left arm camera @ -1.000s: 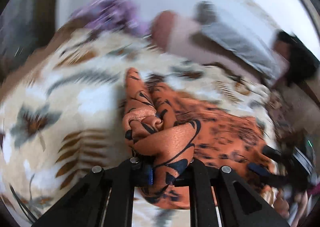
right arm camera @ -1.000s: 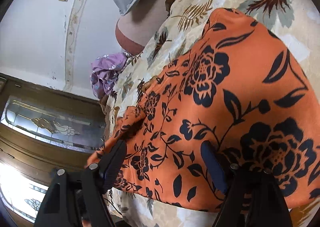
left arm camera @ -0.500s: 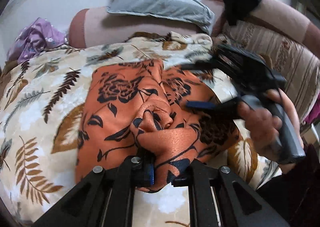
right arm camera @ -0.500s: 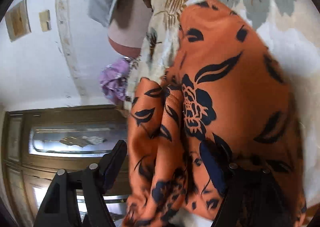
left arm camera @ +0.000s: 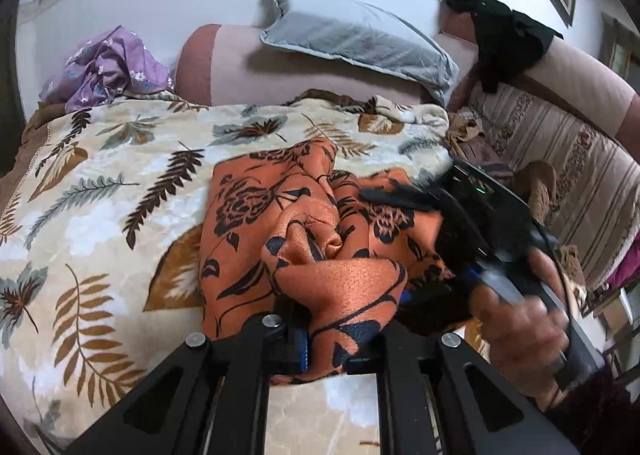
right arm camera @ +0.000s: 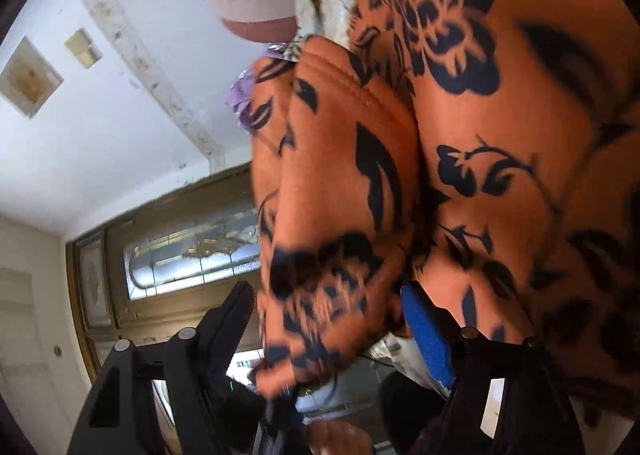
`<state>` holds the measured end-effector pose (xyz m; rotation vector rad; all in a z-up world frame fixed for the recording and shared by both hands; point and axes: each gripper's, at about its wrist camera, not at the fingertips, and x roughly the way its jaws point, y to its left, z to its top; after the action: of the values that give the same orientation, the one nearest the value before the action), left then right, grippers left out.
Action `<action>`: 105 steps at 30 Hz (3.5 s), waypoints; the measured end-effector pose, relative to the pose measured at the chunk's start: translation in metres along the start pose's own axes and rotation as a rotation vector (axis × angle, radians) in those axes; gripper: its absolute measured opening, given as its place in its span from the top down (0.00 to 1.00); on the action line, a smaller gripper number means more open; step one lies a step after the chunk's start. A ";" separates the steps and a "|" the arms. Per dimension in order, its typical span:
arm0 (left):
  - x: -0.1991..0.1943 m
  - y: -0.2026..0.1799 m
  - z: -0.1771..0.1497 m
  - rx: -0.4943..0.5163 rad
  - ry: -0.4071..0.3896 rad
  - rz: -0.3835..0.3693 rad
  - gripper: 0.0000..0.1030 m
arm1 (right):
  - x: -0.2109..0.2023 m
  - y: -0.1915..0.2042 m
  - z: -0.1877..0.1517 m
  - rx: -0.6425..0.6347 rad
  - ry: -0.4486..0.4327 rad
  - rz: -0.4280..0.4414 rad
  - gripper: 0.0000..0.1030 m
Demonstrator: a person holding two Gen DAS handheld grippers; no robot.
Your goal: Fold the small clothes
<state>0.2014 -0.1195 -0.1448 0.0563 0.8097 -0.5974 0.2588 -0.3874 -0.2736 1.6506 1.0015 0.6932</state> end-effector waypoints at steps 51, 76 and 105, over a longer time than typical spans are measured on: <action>0.061 -0.091 0.009 0.155 0.203 -0.305 0.41 | -0.122 0.093 0.063 -0.582 -0.552 -0.717 0.50; 0.098 -0.032 -0.022 0.134 0.266 0.173 0.37 | -0.087 0.035 -0.028 -0.599 -0.226 -0.861 0.88; 0.095 -0.044 -0.024 0.197 0.241 0.242 0.37 | -0.063 0.063 -0.010 -0.624 -0.355 -0.843 0.83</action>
<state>0.2130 -0.1957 -0.2202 0.4071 0.9589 -0.4439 0.2374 -0.4448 -0.2084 0.6640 0.9704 0.0974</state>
